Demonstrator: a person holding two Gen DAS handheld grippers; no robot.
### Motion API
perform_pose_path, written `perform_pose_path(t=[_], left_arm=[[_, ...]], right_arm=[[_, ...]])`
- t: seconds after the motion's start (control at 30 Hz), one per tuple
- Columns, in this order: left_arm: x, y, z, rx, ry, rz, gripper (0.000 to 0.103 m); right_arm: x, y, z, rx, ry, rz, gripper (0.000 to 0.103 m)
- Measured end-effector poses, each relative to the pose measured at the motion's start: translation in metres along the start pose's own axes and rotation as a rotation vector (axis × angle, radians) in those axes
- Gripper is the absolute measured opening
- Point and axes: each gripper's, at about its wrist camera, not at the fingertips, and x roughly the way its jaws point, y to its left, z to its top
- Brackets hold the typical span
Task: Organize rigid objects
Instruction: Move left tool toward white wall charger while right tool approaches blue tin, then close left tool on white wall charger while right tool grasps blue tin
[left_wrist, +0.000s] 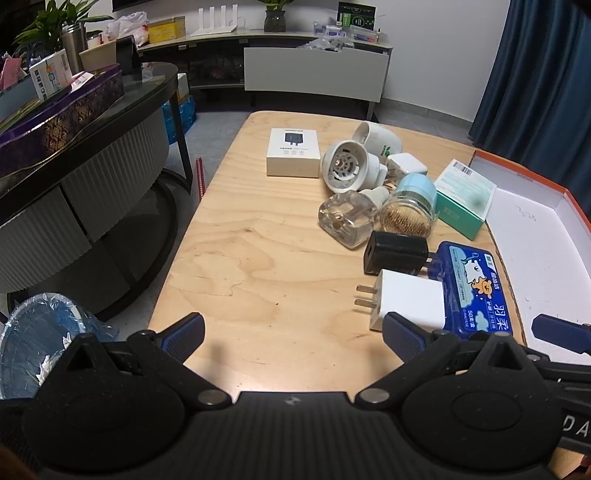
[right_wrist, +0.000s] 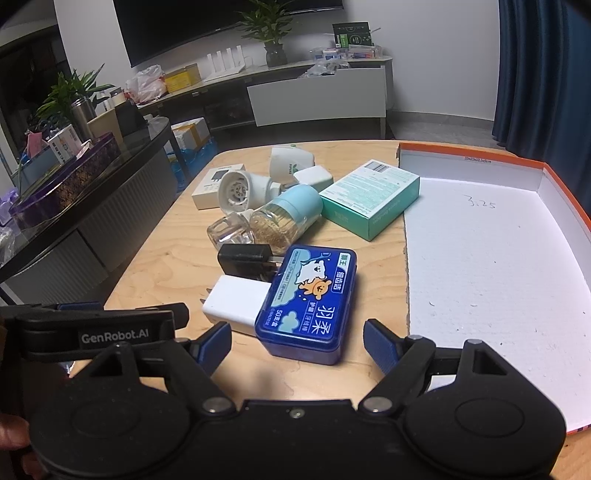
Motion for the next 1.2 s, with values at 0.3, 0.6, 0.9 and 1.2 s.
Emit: perform_pose_path(t=[0.3, 0.6, 0.9, 1.2], left_arm=[[-0.002, 0.001, 0.000, 0.000, -0.007, 0.003, 0.103], [-0.003, 0.004, 0.002, -0.005, -0.010, 0.000, 0.103], [0.001, 0.008, 0.005, -0.019, -0.008, 0.015, 0.103], [0.007, 0.000, 0.005, 0.011, -0.008, -0.001, 0.103]], right_arm=[[0.000, 0.001, 0.003, -0.005, -0.004, 0.002, 0.093], [0.000, 0.002, 0.005, -0.003, -0.006, 0.005, 0.093], [0.014, 0.003, 0.017, 0.016, -0.005, -0.013, 0.093], [0.018, -0.027, 0.024, 0.121, 0.030, 0.038, 0.092]])
